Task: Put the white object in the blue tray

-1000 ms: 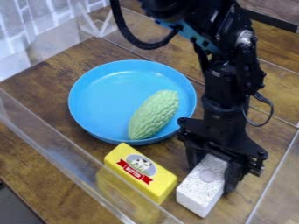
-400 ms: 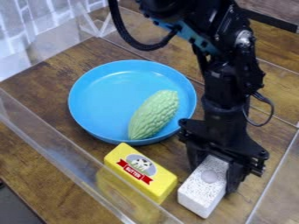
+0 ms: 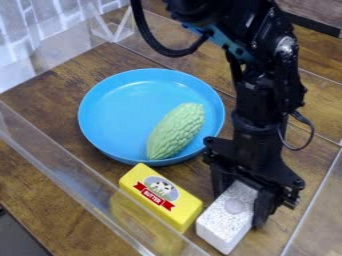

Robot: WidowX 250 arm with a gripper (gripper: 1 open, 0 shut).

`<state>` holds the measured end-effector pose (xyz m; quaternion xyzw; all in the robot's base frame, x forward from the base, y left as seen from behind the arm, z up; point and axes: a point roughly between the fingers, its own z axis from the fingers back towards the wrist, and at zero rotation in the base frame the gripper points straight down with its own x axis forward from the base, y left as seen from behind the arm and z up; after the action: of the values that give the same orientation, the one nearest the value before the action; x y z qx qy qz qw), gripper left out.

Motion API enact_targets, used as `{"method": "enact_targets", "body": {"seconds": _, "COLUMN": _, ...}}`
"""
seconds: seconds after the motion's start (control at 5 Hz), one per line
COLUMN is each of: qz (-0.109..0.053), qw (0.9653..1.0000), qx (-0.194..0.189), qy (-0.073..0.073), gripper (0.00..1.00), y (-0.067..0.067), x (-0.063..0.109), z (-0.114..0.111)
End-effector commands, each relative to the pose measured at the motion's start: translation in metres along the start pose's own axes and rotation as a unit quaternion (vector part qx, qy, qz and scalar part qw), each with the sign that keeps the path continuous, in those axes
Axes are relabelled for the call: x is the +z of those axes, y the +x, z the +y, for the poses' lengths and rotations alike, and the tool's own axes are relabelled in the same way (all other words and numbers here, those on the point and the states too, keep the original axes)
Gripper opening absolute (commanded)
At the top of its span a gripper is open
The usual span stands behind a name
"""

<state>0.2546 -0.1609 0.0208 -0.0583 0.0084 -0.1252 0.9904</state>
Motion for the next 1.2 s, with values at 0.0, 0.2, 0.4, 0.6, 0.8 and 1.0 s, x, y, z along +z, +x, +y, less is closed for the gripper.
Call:
{"method": "enact_targets", "body": {"seconds": 0.0, "qz": -0.026, "qw": 0.9995, "qx": -0.017, "qy": 0.005, "gripper": 0.00, "y": 0.010, "x": 0.028, "z": -0.006}}
{"method": "enact_targets", "body": {"seconds": 0.2, "qz": -0.026, "qw": 0.9992, "qx": -0.025, "qy": 0.018, "gripper": 0.00, "y": 0.014, "x": 0.040, "z": -0.002}}
{"method": "enact_targets", "body": {"seconds": 0.4, "qz": -0.026, "qw": 0.9985, "qx": -0.037, "qy": 0.033, "gripper": 0.00, "y": 0.019, "x": 0.054, "z": 0.004}}
{"method": "enact_targets", "body": {"seconds": 0.6, "qz": -0.029, "qw": 0.9974, "qx": -0.051, "qy": 0.042, "gripper": 0.00, "y": 0.025, "x": 0.069, "z": 0.007}}
{"method": "enact_targets", "body": {"seconds": 0.8, "qz": -0.027, "qw": 0.9962, "qx": -0.061, "qy": 0.055, "gripper": 0.00, "y": 0.027, "x": 0.093, "z": 0.012}}
{"method": "enact_targets", "body": {"seconds": 1.0, "qz": -0.024, "qw": 0.9961, "qx": -0.053, "qy": 0.067, "gripper": 0.00, "y": 0.027, "x": 0.119, "z": 0.019}}
